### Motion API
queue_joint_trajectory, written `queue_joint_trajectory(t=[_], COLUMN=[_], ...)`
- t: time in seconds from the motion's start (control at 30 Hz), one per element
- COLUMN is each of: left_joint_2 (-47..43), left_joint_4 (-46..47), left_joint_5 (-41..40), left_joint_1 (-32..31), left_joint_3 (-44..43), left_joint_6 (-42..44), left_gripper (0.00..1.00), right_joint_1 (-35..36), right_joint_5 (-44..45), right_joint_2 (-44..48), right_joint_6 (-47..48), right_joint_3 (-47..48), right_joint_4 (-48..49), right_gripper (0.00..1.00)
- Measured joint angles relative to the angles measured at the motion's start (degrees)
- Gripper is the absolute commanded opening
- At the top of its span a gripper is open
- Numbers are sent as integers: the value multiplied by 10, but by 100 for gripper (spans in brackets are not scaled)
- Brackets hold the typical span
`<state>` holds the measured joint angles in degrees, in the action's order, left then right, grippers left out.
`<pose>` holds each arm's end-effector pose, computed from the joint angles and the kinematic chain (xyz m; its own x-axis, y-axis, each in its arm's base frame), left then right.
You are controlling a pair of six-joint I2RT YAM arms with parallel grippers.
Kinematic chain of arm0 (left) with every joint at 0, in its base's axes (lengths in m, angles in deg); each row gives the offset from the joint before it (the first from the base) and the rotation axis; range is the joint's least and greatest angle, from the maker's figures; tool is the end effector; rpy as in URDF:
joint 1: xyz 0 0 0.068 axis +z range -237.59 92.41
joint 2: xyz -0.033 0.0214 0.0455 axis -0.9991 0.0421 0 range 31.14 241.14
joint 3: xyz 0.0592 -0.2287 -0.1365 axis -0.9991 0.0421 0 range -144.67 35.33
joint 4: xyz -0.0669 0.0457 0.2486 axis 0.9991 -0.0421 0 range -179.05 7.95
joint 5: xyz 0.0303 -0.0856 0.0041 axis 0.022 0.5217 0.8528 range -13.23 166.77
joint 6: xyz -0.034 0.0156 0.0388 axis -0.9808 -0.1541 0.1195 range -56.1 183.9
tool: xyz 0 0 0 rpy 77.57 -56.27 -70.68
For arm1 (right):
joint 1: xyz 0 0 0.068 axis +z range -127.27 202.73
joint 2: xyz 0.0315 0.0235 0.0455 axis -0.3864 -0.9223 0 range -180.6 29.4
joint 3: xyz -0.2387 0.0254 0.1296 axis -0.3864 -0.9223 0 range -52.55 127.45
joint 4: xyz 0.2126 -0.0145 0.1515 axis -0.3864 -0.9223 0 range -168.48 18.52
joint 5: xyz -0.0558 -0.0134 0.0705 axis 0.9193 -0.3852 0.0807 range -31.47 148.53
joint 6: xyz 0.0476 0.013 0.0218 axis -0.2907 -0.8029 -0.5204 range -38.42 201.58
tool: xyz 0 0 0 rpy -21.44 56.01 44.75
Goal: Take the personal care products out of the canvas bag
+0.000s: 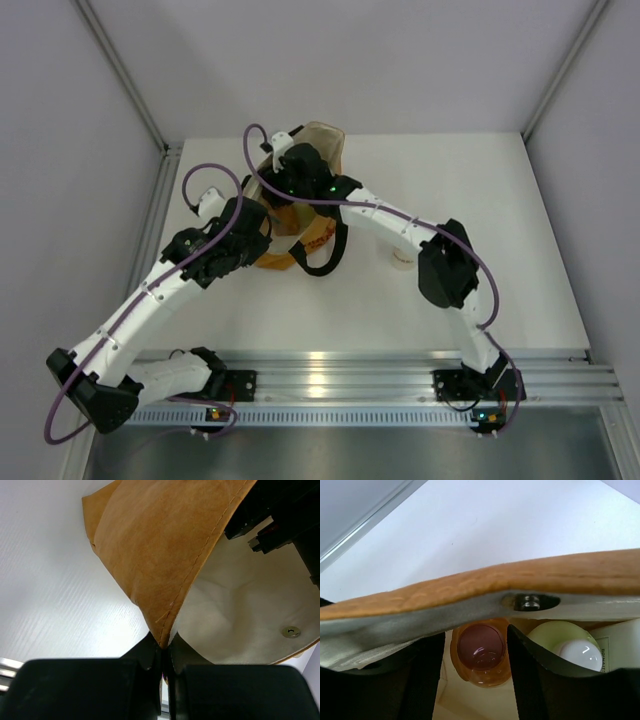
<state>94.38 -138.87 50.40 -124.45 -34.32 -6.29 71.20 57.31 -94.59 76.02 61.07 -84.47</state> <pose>0.1738 -0.1107 0.3546 -0.5016 -0.6775 -0.5379 -0.4746 0.7354 -0.4837 0.3443 0.3897 0.3038 -0.3354 -0.2327 -0.9129 -0.7323 0.6740 0.0972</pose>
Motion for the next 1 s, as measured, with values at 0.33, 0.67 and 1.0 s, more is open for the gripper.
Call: queue_joint_trajectory(t=[0.33, 0.67, 1.0], left_joint_2=[-5, -5, -5], left_joint_4=[1, 1, 1], left_joint_5=[0, 2, 1], left_joint_1=[0, 0, 0], left_joint_3=[0, 0, 0], left_joint_6=[1, 1, 3], left_gripper=[0, 0, 0], right_joint_1=[-4, -6, -2], right_joint_5=[13, 12, 12], right_joint_2=[-6, 27, 104], right_joint_6=[17, 15, 10], right_joint_3=[-10, -63, -102], right_joint_4=[17, 46, 21], right_gripper=[2, 0, 0])
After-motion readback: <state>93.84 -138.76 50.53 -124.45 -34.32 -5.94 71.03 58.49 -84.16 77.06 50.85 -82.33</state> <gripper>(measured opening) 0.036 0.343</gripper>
